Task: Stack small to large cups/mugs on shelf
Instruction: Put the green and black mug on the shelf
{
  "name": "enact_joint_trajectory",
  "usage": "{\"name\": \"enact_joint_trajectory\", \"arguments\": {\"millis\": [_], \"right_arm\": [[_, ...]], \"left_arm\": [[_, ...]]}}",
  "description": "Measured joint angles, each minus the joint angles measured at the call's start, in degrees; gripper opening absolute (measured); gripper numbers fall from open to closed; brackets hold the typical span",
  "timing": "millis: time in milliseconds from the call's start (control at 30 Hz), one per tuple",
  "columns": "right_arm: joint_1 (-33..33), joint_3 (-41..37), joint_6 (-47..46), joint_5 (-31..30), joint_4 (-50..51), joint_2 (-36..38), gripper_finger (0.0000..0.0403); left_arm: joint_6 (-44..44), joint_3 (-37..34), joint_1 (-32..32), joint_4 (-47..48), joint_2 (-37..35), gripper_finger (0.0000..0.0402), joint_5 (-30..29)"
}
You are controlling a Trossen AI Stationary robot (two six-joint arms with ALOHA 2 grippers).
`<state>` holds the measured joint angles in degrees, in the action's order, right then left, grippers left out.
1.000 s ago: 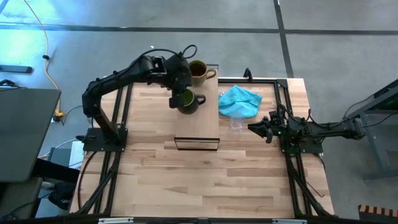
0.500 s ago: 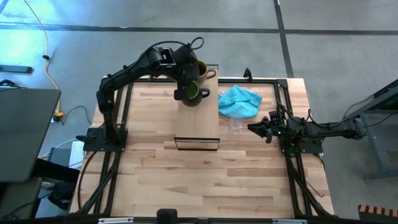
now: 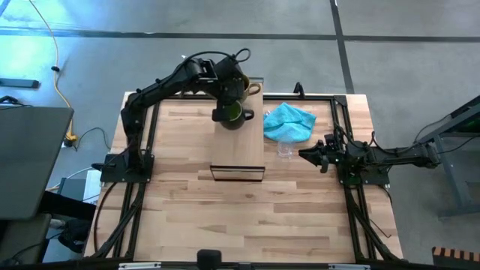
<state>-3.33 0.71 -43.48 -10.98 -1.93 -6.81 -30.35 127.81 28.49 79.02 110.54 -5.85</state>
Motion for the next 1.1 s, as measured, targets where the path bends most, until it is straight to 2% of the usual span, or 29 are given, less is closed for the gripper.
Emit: {"name": "enact_joint_trajectory", "arguments": {"millis": [400, 1100], "right_arm": [[0.0, 0.0, 0.0, 0.0, 0.0, 0.0, 0.0106], [0.0, 0.0, 1.1, 0.0, 0.0, 0.0, 0.0106]], "left_arm": [[2.2, 0.0, 0.0, 0.1, 2.9, 0.0, 0.9], [5.5, 0.0, 0.0, 0.2, 3.1, 0.0, 2.2]]}}
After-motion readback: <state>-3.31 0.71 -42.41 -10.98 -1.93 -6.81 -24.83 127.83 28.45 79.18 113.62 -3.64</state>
